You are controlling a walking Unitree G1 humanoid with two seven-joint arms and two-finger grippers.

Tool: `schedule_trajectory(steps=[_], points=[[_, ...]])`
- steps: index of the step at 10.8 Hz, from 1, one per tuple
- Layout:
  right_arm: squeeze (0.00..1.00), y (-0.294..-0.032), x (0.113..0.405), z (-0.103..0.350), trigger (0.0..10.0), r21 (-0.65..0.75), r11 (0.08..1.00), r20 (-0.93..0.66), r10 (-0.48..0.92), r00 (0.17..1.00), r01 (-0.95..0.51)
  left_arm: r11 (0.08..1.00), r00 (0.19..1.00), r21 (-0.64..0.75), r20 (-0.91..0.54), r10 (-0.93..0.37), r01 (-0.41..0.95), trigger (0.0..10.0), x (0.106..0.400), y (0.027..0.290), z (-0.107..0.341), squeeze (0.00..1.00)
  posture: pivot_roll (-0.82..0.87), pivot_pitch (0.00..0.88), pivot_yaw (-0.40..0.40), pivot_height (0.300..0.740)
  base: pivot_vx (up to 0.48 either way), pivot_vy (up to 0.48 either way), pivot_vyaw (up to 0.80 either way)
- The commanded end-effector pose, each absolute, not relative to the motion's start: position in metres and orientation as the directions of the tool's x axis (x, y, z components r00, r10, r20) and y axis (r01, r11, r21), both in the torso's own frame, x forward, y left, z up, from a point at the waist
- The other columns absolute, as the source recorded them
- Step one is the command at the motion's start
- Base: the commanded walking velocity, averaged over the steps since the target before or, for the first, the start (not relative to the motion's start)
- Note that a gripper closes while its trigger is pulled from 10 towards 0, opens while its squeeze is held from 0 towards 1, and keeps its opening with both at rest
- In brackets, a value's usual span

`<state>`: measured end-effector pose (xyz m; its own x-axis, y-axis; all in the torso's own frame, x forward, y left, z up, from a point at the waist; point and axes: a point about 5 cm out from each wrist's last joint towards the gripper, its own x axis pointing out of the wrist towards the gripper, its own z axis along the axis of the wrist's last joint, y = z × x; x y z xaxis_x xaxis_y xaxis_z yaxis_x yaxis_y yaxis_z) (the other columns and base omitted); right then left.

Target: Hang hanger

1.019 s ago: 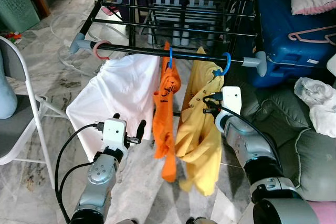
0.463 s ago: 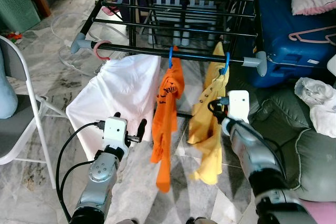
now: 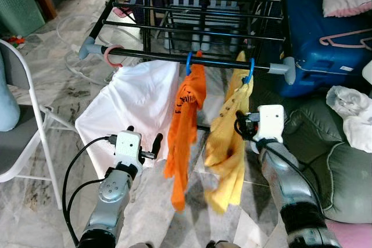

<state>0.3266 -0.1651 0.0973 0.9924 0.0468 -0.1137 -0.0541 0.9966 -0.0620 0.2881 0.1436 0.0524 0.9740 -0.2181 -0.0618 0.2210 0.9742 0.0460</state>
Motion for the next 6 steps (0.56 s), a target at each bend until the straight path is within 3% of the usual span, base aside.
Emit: schedule_trajectory(steps=[1,6], points=[[1.00,-0.165,0.323,0.099,10.0,-0.078,0.996,-0.093,0.040,0.995,-0.048,0.971,0.971,0.055,-0.079,-0.227,0.231,10.0,0.287,0.145,0.049,0.00,-0.06,0.093,0.019,0.740,0.000,0.000,0.00],[1.00,-0.161,0.289,0.099,10.0,-0.072,0.996,0.031,0.047,0.998,-0.045,0.983,0.986,0.101,-0.086,-0.142,0.151,10.0,0.287,0.156,0.049,0.00,-0.08,0.087,0.029,0.740,0.000,0.000,0.00]])
